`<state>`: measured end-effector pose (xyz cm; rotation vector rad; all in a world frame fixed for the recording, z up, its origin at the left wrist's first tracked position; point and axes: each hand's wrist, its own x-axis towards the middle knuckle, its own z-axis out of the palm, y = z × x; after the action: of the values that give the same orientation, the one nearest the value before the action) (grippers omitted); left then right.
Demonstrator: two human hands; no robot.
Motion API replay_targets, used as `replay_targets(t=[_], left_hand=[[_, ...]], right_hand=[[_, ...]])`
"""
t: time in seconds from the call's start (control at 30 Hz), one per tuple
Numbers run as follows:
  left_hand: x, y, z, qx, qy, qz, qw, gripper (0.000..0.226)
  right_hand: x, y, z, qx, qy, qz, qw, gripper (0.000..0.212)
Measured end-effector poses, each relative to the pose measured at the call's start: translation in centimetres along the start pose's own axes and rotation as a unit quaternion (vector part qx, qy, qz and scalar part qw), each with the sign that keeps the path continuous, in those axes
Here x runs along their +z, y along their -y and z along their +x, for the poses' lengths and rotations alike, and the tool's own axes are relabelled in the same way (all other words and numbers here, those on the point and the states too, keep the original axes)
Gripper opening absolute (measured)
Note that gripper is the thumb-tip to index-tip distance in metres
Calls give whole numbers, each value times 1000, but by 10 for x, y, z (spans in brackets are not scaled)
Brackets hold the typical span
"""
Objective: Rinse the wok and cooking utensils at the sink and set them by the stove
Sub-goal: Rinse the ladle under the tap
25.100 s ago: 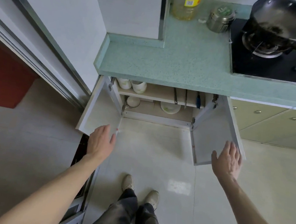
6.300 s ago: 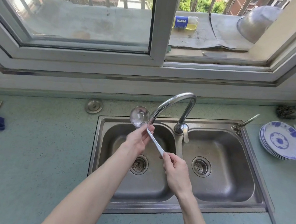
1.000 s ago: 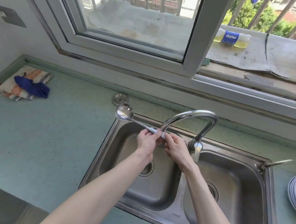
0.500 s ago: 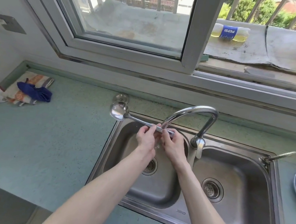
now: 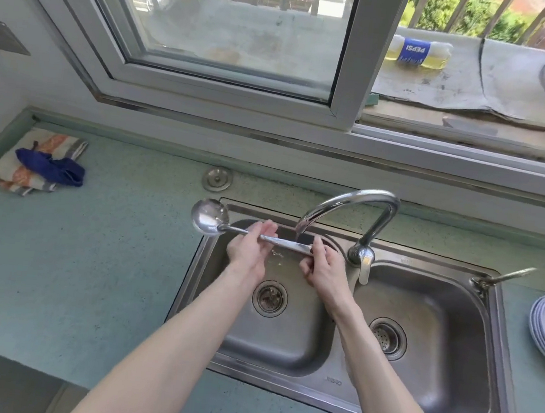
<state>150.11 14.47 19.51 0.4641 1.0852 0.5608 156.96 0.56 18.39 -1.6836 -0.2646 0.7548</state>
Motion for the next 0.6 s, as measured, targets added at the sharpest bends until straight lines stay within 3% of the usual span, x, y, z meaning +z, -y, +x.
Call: replay_targets(t=[0.1, 0.17, 0.3, 0.4, 0.5, 0.6], left_hand=[[-2, -11, 11, -20, -4, -13, 1000, 28], [-1, -9, 9, -26, 13, -17, 999, 36], [-2, -4, 8, -48, 32, -28, 998, 51], [-5, -3, 11, -74, 42, -40, 996, 52], [-8, -4, 16, -89, 59, -34, 994, 52], [-7, -8, 21, -98, 74, -32, 992, 52]], right_hand=[[3, -2, -6, 27, -26, -31, 999, 48], [10, -10, -4, 12, -86, -150, 985, 42], [26, -16, 1, -69, -221, -447, 864, 35], [30, -5, -1, -108, -242, -539, 800, 39], [30, 8, 0, -64, -215, -545, 808, 57], [28, 12, 7, 2, -189, -463, 866, 63]])
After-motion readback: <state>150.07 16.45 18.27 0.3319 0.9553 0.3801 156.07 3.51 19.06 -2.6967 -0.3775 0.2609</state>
